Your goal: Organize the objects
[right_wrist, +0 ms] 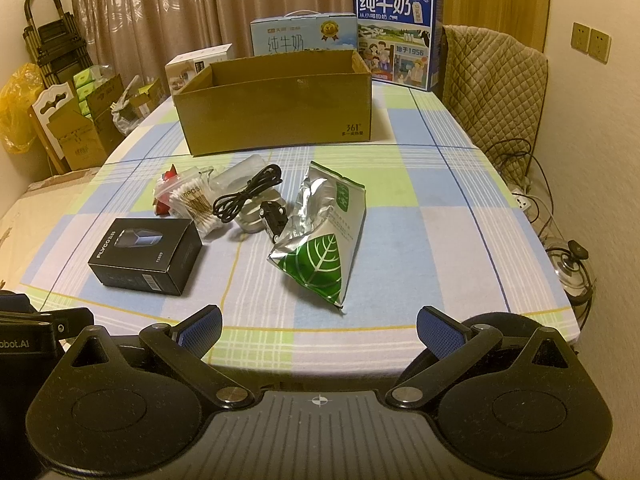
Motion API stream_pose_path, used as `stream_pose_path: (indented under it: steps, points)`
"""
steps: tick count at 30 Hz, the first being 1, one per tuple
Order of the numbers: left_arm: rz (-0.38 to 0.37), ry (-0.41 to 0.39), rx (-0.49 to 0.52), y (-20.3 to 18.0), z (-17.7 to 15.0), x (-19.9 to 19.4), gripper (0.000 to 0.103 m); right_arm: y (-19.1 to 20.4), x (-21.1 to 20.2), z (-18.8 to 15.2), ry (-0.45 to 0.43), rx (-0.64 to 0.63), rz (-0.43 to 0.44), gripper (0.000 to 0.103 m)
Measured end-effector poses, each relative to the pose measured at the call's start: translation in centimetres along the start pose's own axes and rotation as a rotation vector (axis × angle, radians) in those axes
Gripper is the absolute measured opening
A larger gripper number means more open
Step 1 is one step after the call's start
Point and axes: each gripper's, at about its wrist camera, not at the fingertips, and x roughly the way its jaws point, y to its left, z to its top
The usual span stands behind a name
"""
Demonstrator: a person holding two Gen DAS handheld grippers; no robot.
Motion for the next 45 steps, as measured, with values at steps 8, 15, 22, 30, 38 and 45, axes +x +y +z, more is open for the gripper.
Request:
stream_pose_path:
  steps: [8,15,22,30,38,45]
  points:
    - [-0.006,0.005,0.010,0.6,0.3,0.2,0.103,0.1,0.2,-0.4,0.013,-0.008,-0.003,0.101]
    - [-0.032,0.000,0.027,1.1,0.9,0.5,0.103,-0.1,0.9,-0.1,0.017,-0.007,-0.006,0.101]
    - [-0.075,0.009,0.042,1.7,1.5,1.1,0.103,-0.3,1.1,0.1,0.029,-0.008,-0.003,0.101]
    - [-0.114,0.016,0.246,1.5,3.0,2.5,0.103,-0.3,1.9,0.6,0.036,-0.020,0.006,0.101]
    - [-0.161,0.062,0.670,1.0,4.9,6.0,0.102,0.0,4.0,2.0,0.041,-0.057,0.019,0.101]
    - [-0.242,0.118,0.927,1.3,6.1,10.5,0.094,0.4,6.7,3.4,0.063,-0.101,0.029,0.101]
